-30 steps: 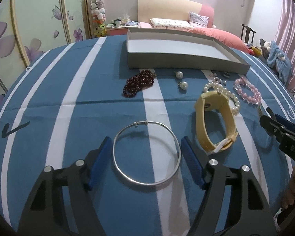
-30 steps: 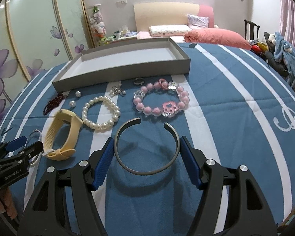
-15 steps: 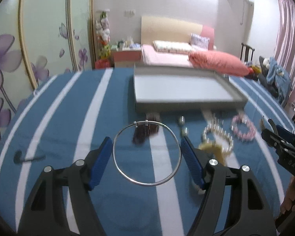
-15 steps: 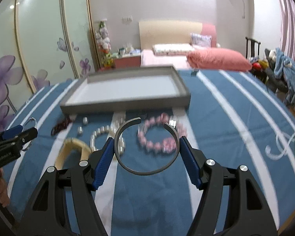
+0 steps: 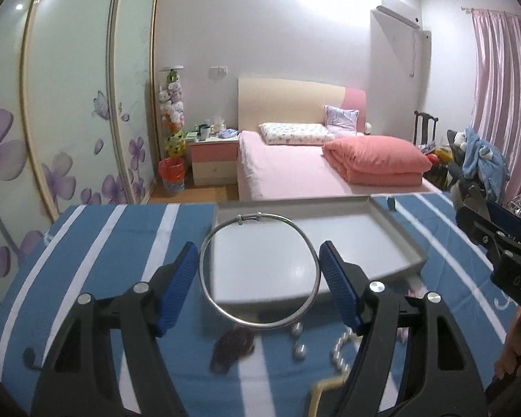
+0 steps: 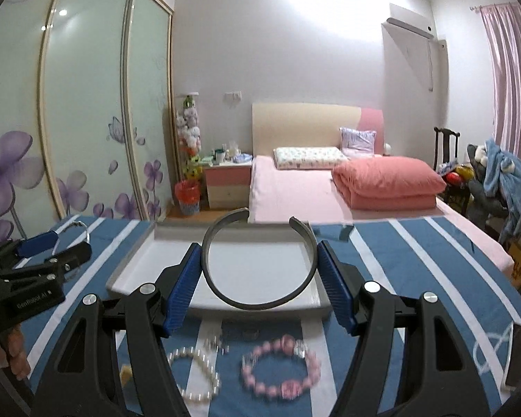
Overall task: Organize jewelry
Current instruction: 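Grasp and lift the cuff with the right tool while the left tool lifts the wire bangle, then open the right tool over the tray while the left tool releases the wire bangle there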
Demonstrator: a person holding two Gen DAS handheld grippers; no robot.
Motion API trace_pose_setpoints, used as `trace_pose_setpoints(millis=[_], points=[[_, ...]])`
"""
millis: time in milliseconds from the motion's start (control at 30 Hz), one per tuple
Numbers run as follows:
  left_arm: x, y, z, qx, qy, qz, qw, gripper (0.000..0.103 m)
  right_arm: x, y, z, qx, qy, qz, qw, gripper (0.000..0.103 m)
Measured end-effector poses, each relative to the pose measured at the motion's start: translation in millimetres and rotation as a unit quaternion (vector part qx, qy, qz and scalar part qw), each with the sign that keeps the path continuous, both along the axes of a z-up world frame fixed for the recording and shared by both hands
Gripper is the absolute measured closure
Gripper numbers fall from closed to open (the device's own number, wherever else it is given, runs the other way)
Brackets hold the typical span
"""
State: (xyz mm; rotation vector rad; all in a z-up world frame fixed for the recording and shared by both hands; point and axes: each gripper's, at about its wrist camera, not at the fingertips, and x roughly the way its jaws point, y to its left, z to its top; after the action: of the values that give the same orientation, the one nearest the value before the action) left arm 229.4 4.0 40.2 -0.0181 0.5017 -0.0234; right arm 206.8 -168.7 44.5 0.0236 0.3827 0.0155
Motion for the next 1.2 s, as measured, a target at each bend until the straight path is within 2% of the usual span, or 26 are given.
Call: trace_pose_setpoints(millis=[233, 400, 600, 900, 967, 1200], points=[[70, -5, -7, -0.018, 0.017, -0.002, 0.9997, 0.033, 58, -3, -8, 0.007, 0.012, 0.013, 1.0, 0.036], [112, -11, -27, -0.01, 0.045, -0.003, 0.9989, 0.033, 104, -5, -33, 0.023, 0.068, 0.028, 0.997, 0.036], [145, -11, -55, -0.016, 0.089, -0.006, 0.9959, 0.033, 147, -2, -70, 0.033, 0.155, 0.029, 0.987, 0.036], [177, -10, -77, -0.016, 0.139, 0.004, 0.9901, 0.033, 169, 0, -87, 0.031, 0.215, 0.014, 0.976, 0.034], [179, -7, -77, -0.02, 0.143, 0.008, 0.9895, 0.032, 167, 0, -84, 0.031, 0.211, 0.015, 0.977, 0.023], [170, 6, -62, -0.026, 0.122, 0.025, 0.9919, 0.032, 147, -6, -59, 0.035, 0.175, 0.016, 0.984, 0.022]])
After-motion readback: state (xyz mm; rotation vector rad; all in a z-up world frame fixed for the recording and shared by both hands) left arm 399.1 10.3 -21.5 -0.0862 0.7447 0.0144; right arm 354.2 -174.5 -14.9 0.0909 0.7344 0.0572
